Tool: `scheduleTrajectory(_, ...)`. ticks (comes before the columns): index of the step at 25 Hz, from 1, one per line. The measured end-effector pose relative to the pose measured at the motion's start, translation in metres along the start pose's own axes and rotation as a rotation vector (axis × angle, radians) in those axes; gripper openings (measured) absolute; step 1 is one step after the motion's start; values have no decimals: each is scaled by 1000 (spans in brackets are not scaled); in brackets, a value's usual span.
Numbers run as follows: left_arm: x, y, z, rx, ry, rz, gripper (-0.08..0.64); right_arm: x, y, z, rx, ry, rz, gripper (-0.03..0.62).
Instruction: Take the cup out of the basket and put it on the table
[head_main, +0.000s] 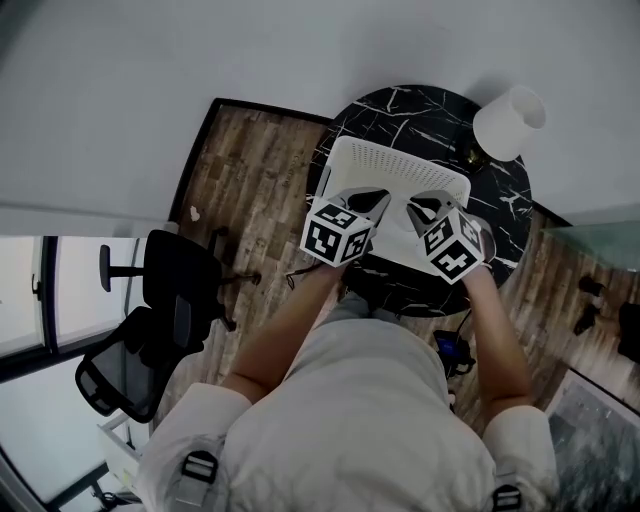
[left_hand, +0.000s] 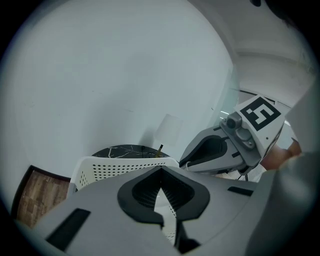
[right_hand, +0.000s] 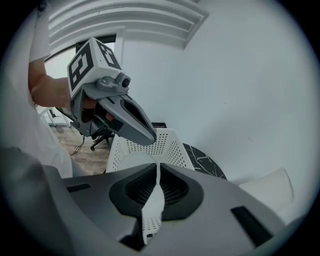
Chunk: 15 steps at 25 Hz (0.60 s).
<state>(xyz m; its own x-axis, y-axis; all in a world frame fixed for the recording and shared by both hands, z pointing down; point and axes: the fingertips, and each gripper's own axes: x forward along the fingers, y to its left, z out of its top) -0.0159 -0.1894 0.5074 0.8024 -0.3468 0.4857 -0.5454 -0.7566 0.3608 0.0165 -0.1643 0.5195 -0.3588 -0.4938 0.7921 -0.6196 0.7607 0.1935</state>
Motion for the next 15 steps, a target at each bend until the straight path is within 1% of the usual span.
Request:
scheduleTrajectory(8, -3, -11, 4, 22, -6, -7, 5, -22, 2, -1, 1, -8, -34, 26)
scheduleTrajectory(15, 15, -40, 5, 58, 13, -69, 5, -48, -6, -21, 45, 2, -95, 26)
